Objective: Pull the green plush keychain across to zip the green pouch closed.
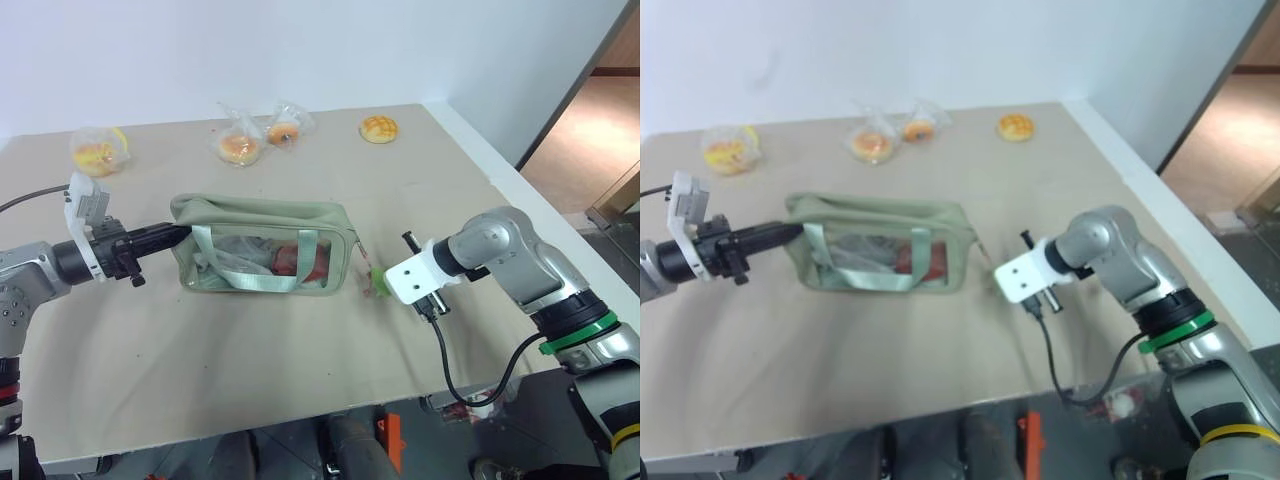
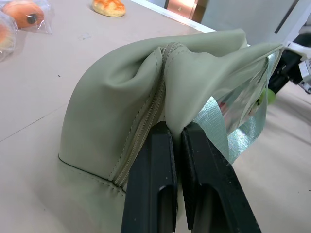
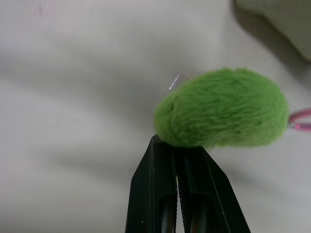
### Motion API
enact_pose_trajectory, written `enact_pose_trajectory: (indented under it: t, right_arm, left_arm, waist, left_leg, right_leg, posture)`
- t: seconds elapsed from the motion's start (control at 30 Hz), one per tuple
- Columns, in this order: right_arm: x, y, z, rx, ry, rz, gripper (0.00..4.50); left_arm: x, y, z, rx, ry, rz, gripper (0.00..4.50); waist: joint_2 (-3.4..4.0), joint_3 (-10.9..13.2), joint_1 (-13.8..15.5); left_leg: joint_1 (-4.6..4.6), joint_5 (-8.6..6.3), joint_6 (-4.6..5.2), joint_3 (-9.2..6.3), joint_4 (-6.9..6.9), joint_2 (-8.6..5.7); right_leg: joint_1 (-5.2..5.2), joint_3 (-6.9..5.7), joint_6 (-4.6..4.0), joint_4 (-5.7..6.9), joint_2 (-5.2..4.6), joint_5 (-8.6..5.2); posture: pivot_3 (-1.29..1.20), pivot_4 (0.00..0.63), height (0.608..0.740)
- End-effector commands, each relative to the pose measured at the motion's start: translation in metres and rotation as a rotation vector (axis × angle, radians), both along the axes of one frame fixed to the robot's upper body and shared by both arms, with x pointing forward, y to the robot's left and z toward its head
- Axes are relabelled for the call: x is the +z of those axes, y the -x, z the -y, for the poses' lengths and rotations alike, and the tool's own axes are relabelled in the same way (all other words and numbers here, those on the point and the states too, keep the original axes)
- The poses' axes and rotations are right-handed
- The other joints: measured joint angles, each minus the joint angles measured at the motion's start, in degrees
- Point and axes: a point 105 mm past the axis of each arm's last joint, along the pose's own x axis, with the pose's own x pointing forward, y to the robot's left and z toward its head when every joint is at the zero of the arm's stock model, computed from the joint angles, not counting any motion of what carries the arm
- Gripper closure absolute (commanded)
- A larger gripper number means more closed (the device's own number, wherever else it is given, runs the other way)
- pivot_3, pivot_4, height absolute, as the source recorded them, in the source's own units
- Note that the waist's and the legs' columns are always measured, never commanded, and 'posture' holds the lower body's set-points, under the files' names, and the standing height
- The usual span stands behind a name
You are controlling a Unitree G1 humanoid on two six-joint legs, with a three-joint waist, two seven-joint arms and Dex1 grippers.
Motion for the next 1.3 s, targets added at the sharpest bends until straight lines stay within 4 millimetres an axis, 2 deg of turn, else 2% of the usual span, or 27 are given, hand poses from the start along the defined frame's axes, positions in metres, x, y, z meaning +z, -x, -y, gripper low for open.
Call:
enact_pose_trajectory:
  t: [0.03,0.13,0.27,0.33,0.4,0.6,0.7,0.73,0.83,0.93,1.1,1.2,1.3]
  right_arm:
    - [-0.002,-0.004,-0.002,-0.025,-0.013,0.004,4.48]
    - [0.002,-0.009,0.000,-0.063,-0.055,-0.003,4.48]
    - [0.031,-0.013,0.008,-0.140,-0.191,-0.039,4.48]
    - [0.051,-0.004,0.013,-0.166,-0.299,-0.103,4.48]
    - [0.062,0.008,0.020,-0.189,-0.374,-0.164,4.48]
    - [0.058,0.028,0.039,-0.311,-0.499,-0.266,4.48]
    - [0.053,0.026,0.046,-0.388,-0.574,-0.260,4.48]
    - [0.055,0.020,0.045,-0.415,-0.607,-0.247,4.50]
    - [0.067,0.005,0.042,-0.468,-0.719,-0.224,3.51]
    - [0.075,0.002,0.037,-0.478,-0.779,-0.249,2.48]
    - [0.096,0.009,0.041,-0.473,-0.895,-0.335,0.85]
    - [0.109,0.016,0.051,-0.477,-0.945,-0.353,0.85]
    - [0.110,0.024,0.063,-0.517,-0.958,-0.346,0.85]
  left_arm:
    - [-0.005,0.001,0.000,0.005,-0.009,-0.018,4.50]
    - [-0.004,0.000,0.000,0.007,-0.007,-0.016,4.50]
    - [-0.006,0.001,0.000,0.014,-0.012,-0.021,4.50]
    - [-0.009,0.003,-0.002,0.022,-0.017,-0.023,4.50]
    - [-0.010,0.006,-0.004,0.027,-0.013,-0.023,4.50]
    - [-0.014,0.020,-0.013,0.038,-0.017,-0.040,4.50]
    - [-0.016,0.023,-0.020,0.069,-0.021,-0.060,4.50]
    - [-0.016,0.023,-0.022,0.079,-0.005,-0.070,4.13]
    - [-0.012,0.018,-0.026,0.096,0.037,-0.079,3.13]
    - [-0.013,0.014,-0.027,0.116,0.018,-0.075,2.11]
    - [-0.007,0.019,-0.033,0.131,0.041,-0.064,0.46]
    - [-0.006,0.029,-0.041,0.145,0.034,-0.061,0.46]
    - [-0.020,0.047,-0.059,0.187,-0.046,-0.096,0.46]
  waist:
    - [0.00,0.00,-0.03]
    - [-0.05,-0.03,-0.06]
    - [-0.08,-0.05,-0.07]
    - [-0.07,-0.04,-0.05]
    - [-0.08,-0.05,0.00]
    - [-0.14,-0.08,-0.17]
    - [-0.13,-0.08,-0.30]
    - [-0.12,-0.08,-0.37]
    - [-0.21,-0.02,-1.00]
    - [-0.46,0.10,-1.58]
    - [-0.47,0.10,-1.64]
    - [-0.47,0.10,-1.56]
    - [-0.46,0.10,-1.66]
  left_leg:
    - [0.04,0.00,0.00,0.00,0.01,0.00]
    - [0.06,0.00,0.00,-0.02,0.08,-0.01]
    - [0.08,0.00,0.00,-0.02,0.08,-0.02]
    - [0.08,0.00,0.00,-0.02,0.07,-0.02]
    - [0.08,0.00,0.00,-0.02,-0.05,-0.03]
    - [0.24,-0.10,-0.03,-0.04,-0.25,-0.03]
    - [0.33,-0.12,-0.03,-0.06,-0.26,-0.06]
    - [0.35,-0.12,-0.03,-0.09,-0.26,-0.13]
    - [0.42,-0.13,-0.04,-0.49,-0.18,-0.36]
    - [0.36,-0.12,-0.03,-1.37,-0.16,-0.89]
    - [0.22,-0.19,-0.04,-1.46,-0.25,-1.02]
    - [0.13,-0.39,0.07,-1.46,-0.27,-1.02]
    - [0.10,-0.60,0.13,-1.43,-0.35,-1.01]
  right_leg:
    - [0.06,0.00,0.00,0.00,-0.01,0.00]
    - [0.12,0.00,0.01,0.00,-0.01,0.01]
    - [0.15,0.00,0.01,0.00,-0.01,0.01]
    - [0.14,0.00,0.01,0.00,-0.01,0.01]
    - [0.13,0.02,0.00,-0.01,-0.02,-0.03]
    - [0.18,0.01,-0.06,-0.03,-0.01,-0.22]
    - [0.21,0.06,-0.07,-0.03,-0.01,-0.23]
    - [0.19,0.10,-0.06,-0.03,-0.02,-0.22]
    - [0.24,0.15,-0.02,-0.03,0.02,-0.19]
    - [0.23,0.17,-0.03,-0.03,0.08,-0.18]
    - [0.21,0.27,0.05,-0.05,0.05,-0.16]
    - [0.14,0.29,0.07,-0.05,0.07,-0.32]
    - [0.06,0.33,0.25,-0.05,0.07,-0.44]
  posture:
    - [0.00,0.150,0.740]
    - [0.00,0.150,0.740]
    - [0.00,0.150,0.740]
    - [0.00,0.150,0.740]
    - [0.00,0.150,0.740]
    - [0.00,0.150,0.740]
    - [0.00,0.150,0.740]
    - [0.00,0.150,0.740]
    - [0.00,0.150,0.740]
    - [0.00,0.150,0.740]
    - [0.00,0.150,0.740]
    - [0.00,0.150,0.740]
    - [0.00,0.150,0.740]
